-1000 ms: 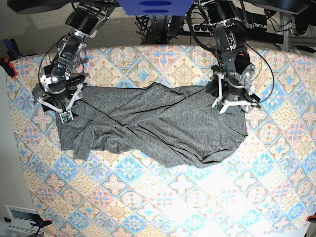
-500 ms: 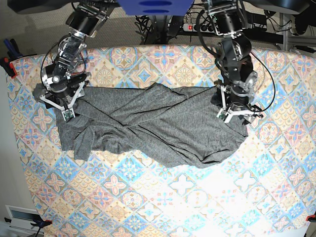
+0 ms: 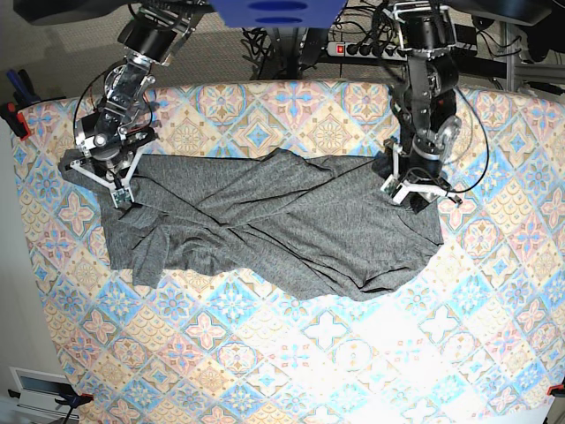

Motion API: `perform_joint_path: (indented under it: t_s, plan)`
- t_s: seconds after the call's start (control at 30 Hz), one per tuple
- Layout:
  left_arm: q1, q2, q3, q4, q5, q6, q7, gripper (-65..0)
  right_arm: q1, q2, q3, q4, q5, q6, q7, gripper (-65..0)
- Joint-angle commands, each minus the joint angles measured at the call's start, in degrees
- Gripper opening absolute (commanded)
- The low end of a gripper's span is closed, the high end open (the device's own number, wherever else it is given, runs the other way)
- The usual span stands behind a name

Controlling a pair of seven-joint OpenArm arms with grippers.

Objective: Layout the t-shirt on the table in an organized manner, then fold the t-shirt properly
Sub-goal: 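Pull the shirt edge with the right gripper away from the left gripper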

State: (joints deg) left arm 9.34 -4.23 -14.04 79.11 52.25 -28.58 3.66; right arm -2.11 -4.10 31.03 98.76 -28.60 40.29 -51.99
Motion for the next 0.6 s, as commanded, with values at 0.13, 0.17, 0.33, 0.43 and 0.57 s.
perform_joint_path:
  t_s: [0.13,0.17,0.33,0.43,0.57]
  plan:
    - [3.62,-0.83,-0.33,-7.51,7.22,-11.42,25.31,-44.5,0.22,2.82,0.05,0.89,-0.10,-0.29,0.43,-65.0]
    - [4.41,-1.70,-0.15,-7.51,7.14,-11.42,25.31,-44.5,-0.40,3.26,0.05,0.98,-0.10,-0.29,0.34,-65.0]
    - [5.73,-2.76,-0.24,-7.51,6.96,-11.42,25.04,-44.5,-3.03,3.53,0.05,2.91,-0.10,-0.29,0.51,-65.0]
    - [7.67,-2.85,-0.33,-7.33,6.78,-11.42,25.04,-44.5,-4.35,3.61,1.46,4.76,-0.10,-0.29,0.60,-65.0]
    - [7.76,-2.58,-0.59,-7.07,6.70,-11.42,24.95,-44.3,-4.26,3.35,3.04,5.02,-0.19,-0.29,0.43,-63.6]
